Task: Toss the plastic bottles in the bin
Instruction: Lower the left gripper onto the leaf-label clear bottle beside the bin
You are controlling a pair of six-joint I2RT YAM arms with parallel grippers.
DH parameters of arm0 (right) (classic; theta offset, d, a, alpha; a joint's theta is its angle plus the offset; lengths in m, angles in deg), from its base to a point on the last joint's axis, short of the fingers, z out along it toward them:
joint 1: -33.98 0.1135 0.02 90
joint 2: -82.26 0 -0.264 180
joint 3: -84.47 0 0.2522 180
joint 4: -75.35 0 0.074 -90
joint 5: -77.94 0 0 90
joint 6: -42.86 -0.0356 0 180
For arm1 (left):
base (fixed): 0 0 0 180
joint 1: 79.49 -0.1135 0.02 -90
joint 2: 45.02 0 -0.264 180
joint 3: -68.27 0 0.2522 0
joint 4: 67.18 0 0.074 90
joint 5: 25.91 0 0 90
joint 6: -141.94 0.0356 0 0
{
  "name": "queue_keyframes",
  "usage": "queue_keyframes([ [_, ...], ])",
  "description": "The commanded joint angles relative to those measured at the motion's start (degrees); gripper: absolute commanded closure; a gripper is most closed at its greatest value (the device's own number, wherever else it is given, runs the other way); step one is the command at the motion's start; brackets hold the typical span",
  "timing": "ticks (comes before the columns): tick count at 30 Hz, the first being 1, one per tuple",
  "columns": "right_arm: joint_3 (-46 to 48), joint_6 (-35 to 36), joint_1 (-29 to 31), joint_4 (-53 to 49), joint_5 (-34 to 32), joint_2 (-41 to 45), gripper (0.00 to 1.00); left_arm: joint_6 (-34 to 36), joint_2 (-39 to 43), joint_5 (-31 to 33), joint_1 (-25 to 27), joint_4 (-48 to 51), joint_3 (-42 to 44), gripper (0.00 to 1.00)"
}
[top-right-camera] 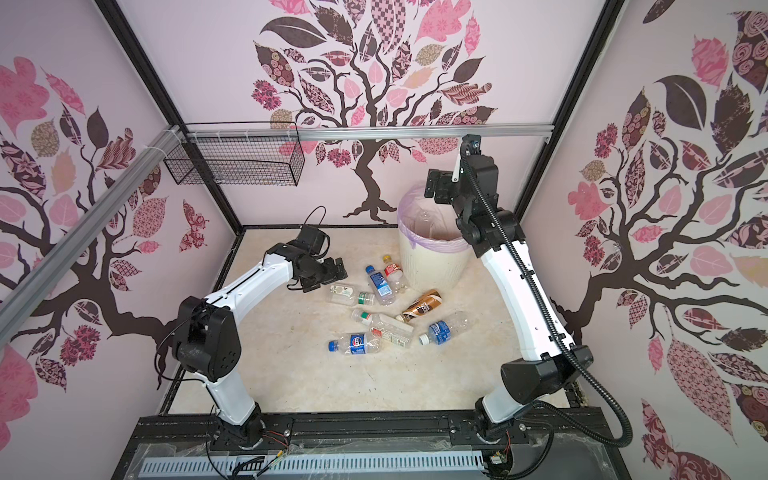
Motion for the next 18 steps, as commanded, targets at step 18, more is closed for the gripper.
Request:
queue_keyframes([
  [18, 14.99, -0.85, 4.50, 6.54, 5.51, 7.99, 0.00, -33.30, -17.90, -1.57, 0.66, 17.50, -17.17, 0.02],
])
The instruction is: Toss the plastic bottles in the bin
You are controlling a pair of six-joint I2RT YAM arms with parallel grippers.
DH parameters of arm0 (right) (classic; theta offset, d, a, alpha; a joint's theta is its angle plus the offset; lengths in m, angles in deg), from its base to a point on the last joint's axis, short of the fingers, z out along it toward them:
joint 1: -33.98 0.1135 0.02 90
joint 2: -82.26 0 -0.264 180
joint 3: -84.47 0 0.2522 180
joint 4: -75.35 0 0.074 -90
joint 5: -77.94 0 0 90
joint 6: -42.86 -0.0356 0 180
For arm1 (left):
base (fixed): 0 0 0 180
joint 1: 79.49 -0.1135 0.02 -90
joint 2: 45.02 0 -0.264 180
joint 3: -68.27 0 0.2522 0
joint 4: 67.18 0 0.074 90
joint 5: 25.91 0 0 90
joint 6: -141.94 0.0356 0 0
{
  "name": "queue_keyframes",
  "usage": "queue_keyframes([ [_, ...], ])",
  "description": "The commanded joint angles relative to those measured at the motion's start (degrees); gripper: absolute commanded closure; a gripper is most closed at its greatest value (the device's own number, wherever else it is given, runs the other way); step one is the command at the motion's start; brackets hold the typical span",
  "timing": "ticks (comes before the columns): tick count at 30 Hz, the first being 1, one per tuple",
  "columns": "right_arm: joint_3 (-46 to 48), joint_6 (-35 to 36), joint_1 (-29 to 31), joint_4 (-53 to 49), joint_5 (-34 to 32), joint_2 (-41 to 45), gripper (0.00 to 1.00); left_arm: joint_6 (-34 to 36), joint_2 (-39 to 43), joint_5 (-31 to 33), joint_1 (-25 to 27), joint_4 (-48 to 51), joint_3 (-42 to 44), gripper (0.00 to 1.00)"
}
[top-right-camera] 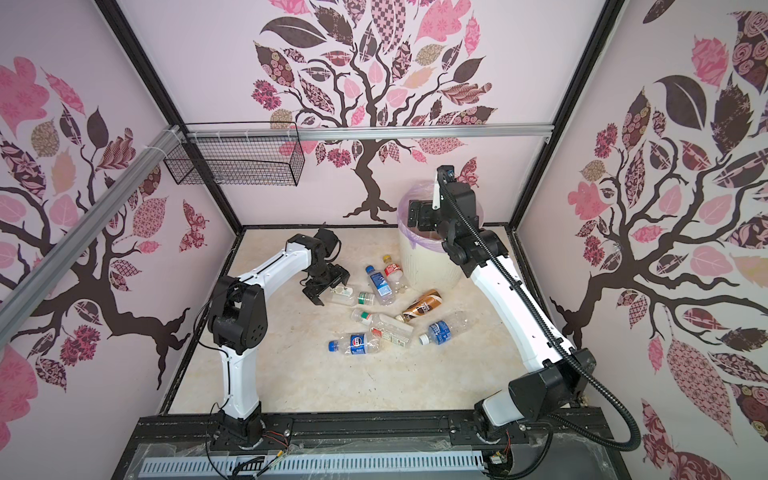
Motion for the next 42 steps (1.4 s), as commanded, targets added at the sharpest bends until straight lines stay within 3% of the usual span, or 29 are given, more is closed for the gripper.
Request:
queue_keyframes([
  [1, 0.90, 0.18, 0.50, 2.48, 1.82, 3.29, 0.00, -4.13, -3.20, -0.01, 0.63, 1.43, -4.75, 0.02],
  [10, 1.86, 0.37, 0.88, 2.99, 3.14, 3.52, 0.00, -4.15, -8.95, 0.66, 0.72, 0.13, -7.70, 0.02],
  [13, 2.46, 0.42, 1.41, 3.25, 3.02, 3.50, 0.01, -3.73, -9.50, 0.85, 0.59, -0.98, -7.29, 0.11],
  [20, 2.07, 0.34, 2.63, 1.64, 4.58, 2.60, 0.00, -0.59, -6.86, 0.94, -1.96, -5.46, -6.70, 0.44],
  [22, 2.08, -0.48, 2.74, 0.99, 6.64, 2.47, 0.01, 1.42, -4.75, 1.23, -2.74, -6.97, -7.05, 0.48],
  [26, 0.86, -1.51, 2.84, -1.10, 15.18, 1.05, 0.00, 8.67, 1.89, 3.18, -2.71, -12.55, -7.63, 0.48],
  [32, 3.54, -3.95, 3.52, 1.10, 22.64, 0.04, 0.00, 16.96, 14.53, 1.14, -1.26, -29.59, -2.06, 0.48],
  [42, 7.09, -5.92, 5.65, 7.33, 28.86, -1.00, 0.01, 18.94, 20.53, -0.33, 4.51, -32.53, -9.08, 0.46],
])
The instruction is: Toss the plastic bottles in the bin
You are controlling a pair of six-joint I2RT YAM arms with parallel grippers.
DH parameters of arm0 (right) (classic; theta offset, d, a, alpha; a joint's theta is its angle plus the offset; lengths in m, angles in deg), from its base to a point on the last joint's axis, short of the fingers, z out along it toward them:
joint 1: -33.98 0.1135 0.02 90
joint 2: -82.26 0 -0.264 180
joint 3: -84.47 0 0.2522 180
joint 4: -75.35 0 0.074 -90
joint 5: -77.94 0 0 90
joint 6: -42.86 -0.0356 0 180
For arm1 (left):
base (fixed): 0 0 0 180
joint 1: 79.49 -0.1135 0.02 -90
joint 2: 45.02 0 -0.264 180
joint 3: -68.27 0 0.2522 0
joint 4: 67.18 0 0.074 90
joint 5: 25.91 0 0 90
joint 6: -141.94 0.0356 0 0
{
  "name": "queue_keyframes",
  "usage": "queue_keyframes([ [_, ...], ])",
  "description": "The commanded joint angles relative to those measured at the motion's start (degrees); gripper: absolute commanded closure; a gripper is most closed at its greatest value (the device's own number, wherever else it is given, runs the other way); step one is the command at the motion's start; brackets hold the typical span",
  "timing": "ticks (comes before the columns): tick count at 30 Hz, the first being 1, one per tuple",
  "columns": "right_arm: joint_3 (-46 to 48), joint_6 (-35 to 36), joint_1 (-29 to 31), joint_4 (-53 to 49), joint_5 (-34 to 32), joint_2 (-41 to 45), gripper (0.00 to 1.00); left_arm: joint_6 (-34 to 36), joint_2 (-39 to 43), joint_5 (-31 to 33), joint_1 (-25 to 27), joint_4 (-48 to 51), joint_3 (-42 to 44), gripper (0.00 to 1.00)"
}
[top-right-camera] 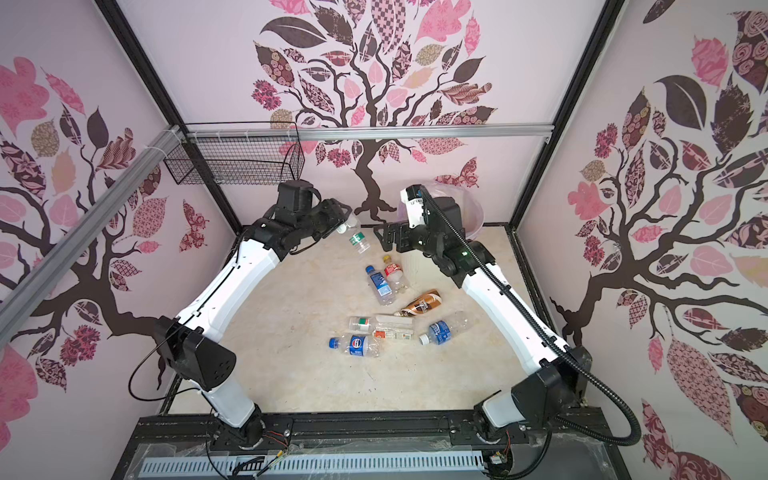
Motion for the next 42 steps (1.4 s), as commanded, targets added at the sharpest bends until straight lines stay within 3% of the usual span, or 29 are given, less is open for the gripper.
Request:
queue_keyframes([
  [1, -0.33, -0.94, 1.03, 3.72, 3.67, -1.31, 0.00, 1.00, 0.28, -1.36, 0.94, -1.94, -1.78, 0.46],
  [4, -0.01, -0.58, 2.11, 4.45, 3.92, -1.70, 0.01, 0.16, 1.40, -2.34, 1.35, -3.48, -1.83, 0.45],
  [14, -0.64, 0.23, 4.20, 3.62, 2.30, -5.13, 0.22, -2.82, 3.52, -5.25, 1.57, -6.44, -1.90, 0.44],
  [23, -2.70, 0.32, 4.44, 3.83, 1.37, -6.33, 0.56, -4.24, 4.86, -6.79, 2.36, -7.40, -1.16, 0.42],
  [28, -2.82, 0.67, 4.47, 3.55, 0.77, -4.65, 0.73, -5.01, 4.81, -6.74, 2.49, -8.17, -0.02, 0.31],
  [34, -2.53, 1.61, 4.44, 2.47, -1.65, -1.66, 0.79, -5.08, 4.21, -6.41, 2.41, -7.43, -1.76, 0.02],
  [38, -4.93, 3.60, 3.79, -1.10, -7.01, -0.44, 0.79, -3.74, 4.80, -4.77, 1.73, -4.44, -5.76, 0.02],
  [42, -10.76, 3.12, -1.16, -6.44, -10.31, 0.25, 0.81, -1.63, 8.62, -2.74, -0.94, -3.51, -5.13, 0.02],
])
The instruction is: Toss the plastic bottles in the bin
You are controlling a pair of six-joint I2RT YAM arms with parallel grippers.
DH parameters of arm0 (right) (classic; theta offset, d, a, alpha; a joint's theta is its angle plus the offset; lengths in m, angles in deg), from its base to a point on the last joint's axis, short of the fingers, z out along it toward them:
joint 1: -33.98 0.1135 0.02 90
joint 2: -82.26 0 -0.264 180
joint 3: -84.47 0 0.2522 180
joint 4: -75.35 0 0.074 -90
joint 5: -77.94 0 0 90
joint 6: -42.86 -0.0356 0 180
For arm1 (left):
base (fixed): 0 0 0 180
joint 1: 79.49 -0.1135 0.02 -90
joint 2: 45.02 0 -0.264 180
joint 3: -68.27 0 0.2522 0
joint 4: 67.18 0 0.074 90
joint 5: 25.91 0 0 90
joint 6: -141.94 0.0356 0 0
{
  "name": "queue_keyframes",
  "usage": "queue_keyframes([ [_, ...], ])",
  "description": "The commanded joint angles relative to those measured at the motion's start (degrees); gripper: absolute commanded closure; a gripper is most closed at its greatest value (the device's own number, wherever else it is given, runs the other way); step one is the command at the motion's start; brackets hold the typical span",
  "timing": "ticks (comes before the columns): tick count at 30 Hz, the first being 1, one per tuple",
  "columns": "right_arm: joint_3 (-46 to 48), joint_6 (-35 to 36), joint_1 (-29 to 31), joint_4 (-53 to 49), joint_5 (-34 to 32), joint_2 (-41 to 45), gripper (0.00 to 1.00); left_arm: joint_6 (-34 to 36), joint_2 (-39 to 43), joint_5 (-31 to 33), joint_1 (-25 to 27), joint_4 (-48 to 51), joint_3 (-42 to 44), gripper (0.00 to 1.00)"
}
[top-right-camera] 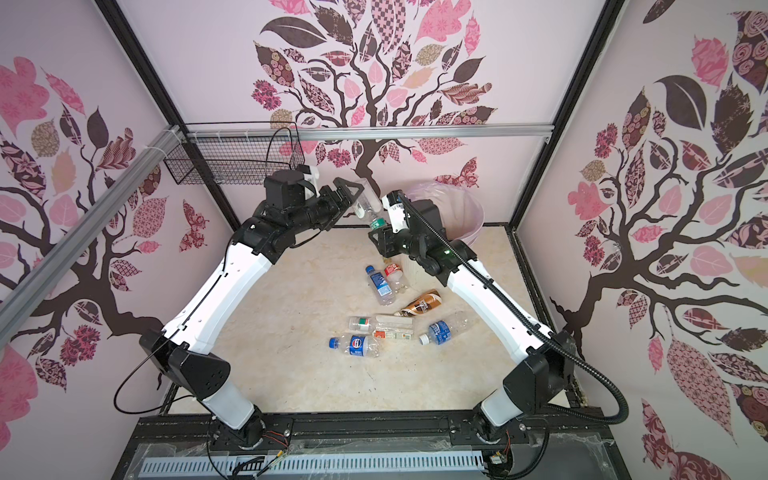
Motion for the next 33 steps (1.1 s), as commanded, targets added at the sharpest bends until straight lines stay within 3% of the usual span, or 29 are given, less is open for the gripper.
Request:
queue_keyframes([
  [1, -7.10, 0.88, -4.79, -3.99, -6.37, 4.76, 0.81, 2.96, 5.49, 2.54, -2.70, 0.35, -0.86, 0.02],
  [8, -20.86, 8.64, -7.56, -10.85, -21.89, 4.70, 0.80, 7.87, 10.94, 2.64, -4.03, -1.88, 8.28, 0.02],
  [14, -16.64, 8.04, -10.74, -13.05, -25.54, 0.47, 0.77, 12.46, 10.64, 0.74, -2.68, 0.69, 11.24, 0.02],
  [18, -11.10, 5.98, -10.84, -13.08, -27.84, -1.42, 0.41, 14.99, 10.17, -0.01, -1.30, 5.97, 12.95, 0.02],
  [20, -10.00, 6.25, -10.93, -11.93, -29.33, -1.16, 0.16, 16.16, 10.02, -0.25, -0.89, 9.53, 14.26, 0.02],
  [22, -11.52, 7.26, -11.04, -11.96, -29.64, -1.47, 0.01, 16.81, 9.83, -1.04, -0.88, 12.70, 15.73, 0.02],
  [27, -16.66, 7.95, -11.11, -13.97, -28.91, -1.84, 0.00, 18.61, 10.04, -3.07, -0.71, 18.15, 20.63, 0.02],
  [33, -15.47, 7.29, -11.11, -14.03, -27.22, 1.68, 0.00, 22.39, 10.35, -6.41, 1.17, 23.87, 26.05, 0.02],
])
